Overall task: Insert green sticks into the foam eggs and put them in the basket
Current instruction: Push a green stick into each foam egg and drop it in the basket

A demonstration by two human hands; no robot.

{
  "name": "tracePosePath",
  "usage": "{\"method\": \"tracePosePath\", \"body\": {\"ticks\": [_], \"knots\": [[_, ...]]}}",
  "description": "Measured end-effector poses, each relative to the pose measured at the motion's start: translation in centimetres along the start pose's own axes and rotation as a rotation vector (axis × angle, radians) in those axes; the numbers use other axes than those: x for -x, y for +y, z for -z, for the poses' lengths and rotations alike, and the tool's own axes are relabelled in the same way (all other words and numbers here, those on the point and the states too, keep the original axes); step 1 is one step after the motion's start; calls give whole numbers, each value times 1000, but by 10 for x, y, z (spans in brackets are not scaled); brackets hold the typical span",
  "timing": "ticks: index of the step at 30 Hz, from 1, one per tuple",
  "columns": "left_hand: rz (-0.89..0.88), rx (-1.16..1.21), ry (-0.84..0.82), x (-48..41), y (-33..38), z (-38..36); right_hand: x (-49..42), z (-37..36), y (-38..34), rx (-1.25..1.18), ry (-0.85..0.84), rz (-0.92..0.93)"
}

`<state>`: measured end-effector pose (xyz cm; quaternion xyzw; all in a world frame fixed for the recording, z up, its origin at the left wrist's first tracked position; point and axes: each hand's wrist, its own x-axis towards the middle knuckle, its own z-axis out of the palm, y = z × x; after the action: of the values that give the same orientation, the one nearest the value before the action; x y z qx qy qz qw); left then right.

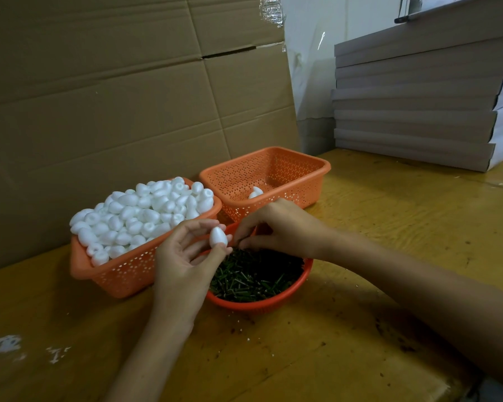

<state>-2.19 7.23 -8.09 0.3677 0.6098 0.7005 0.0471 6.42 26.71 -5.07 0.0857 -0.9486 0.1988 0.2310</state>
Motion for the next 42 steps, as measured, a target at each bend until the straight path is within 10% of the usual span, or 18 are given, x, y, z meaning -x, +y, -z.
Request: {"method": "tracePosePath", "body": {"ticks": [42], "knots": [[11,-83,-7,2,7,-1,1,0,0,-99,125,-27]]}}
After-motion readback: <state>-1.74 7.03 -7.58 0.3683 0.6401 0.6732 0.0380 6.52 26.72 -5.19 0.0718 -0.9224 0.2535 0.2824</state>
